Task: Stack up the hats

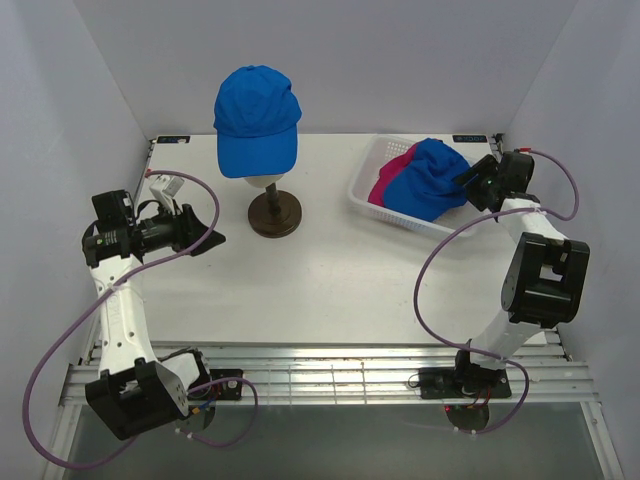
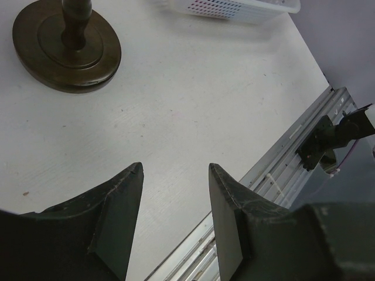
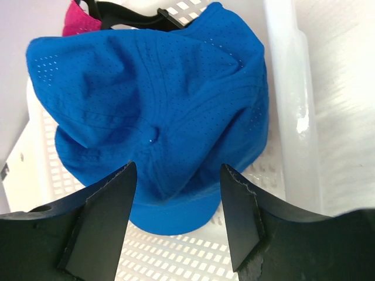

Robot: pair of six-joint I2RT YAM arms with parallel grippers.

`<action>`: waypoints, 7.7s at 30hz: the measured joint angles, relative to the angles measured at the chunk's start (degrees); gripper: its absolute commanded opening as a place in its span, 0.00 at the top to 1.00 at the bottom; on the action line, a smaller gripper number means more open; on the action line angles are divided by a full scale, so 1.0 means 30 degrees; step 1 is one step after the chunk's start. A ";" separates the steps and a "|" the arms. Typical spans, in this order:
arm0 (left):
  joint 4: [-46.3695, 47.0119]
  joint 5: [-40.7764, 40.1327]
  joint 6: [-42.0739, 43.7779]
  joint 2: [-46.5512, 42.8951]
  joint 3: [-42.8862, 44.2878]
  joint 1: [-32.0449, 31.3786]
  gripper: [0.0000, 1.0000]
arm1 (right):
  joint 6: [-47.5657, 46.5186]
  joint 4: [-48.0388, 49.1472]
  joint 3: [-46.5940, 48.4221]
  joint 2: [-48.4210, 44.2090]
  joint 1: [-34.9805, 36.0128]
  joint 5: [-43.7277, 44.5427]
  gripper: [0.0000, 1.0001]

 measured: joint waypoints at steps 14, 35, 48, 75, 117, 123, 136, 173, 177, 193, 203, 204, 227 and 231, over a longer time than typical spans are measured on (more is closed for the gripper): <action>0.0036 0.0000 0.0007 0.0109 -0.0029 0.0000 0.41 | 0.0554 0.0911 0.0044 0.0984 0.0000 -0.0379 0.75; 0.0109 0.0015 0.0007 0.0109 -0.0233 0.0000 0.41 | -0.1268 0.1166 0.0058 -0.1450 0.0080 -0.0211 0.92; 0.0109 0.0022 0.0000 0.0109 -0.0233 0.0000 0.41 | -0.3650 0.1122 0.2353 -0.3271 0.0321 -0.0787 0.92; -0.3978 0.5530 0.0721 -0.0539 1.2415 0.0000 0.02 | -0.4524 0.0313 0.9865 -0.9522 0.7490 -0.0831 0.92; 2.4684 0.2616 -2.4421 0.1690 0.4918 -0.6127 0.02 | -0.6309 0.4976 2.0021 -0.1523 2.2637 0.4350 0.92; 2.9281 0.2645 -2.7940 0.1719 0.3563 -0.6142 0.02 | -0.6353 0.5340 2.0108 -0.1362 2.2826 0.4342 0.92; 3.3281 0.2164 -3.0549 0.2419 0.3577 -0.7031 0.05 | -0.6506 0.5530 2.0633 -0.0678 2.3263 0.4488 0.92; 2.9922 0.2820 -3.3951 0.1887 0.4240 -0.6696 1.00 | -1.4418 0.3089 1.5242 -0.2586 2.1872 0.7584 0.11; 2.9733 0.2769 -3.4017 0.2040 0.4962 -0.6688 1.00 | -1.7843 0.1982 1.3136 -0.4911 2.1872 0.6178 0.07; 3.0367 0.2113 -3.5467 0.3213 0.6783 -0.5202 1.00 | -3.7157 0.9034 0.3089 -0.8677 2.6811 0.4437 0.00; 3.0665 0.1989 -3.6042 0.3322 0.6776 -0.4983 1.00 | -4.1433 1.1657 0.6382 -0.3249 2.7095 0.7526 0.18; 3.0716 0.1989 -3.6100 0.3293 0.6776 -0.5020 1.00 | -4.1623 1.2021 0.6863 -0.3096 2.7103 0.7832 0.19; 3.1277 0.1537 -3.7383 0.2674 0.6572 -0.5107 1.00 | -4.5812 1.3828 0.9799 -0.0277 2.6993 0.9675 0.92; 3.1175 0.1574 -3.7128 0.2696 0.6492 -0.5100 0.23 | -4.5455 1.3566 1.0032 -0.0255 2.7001 1.0389 0.92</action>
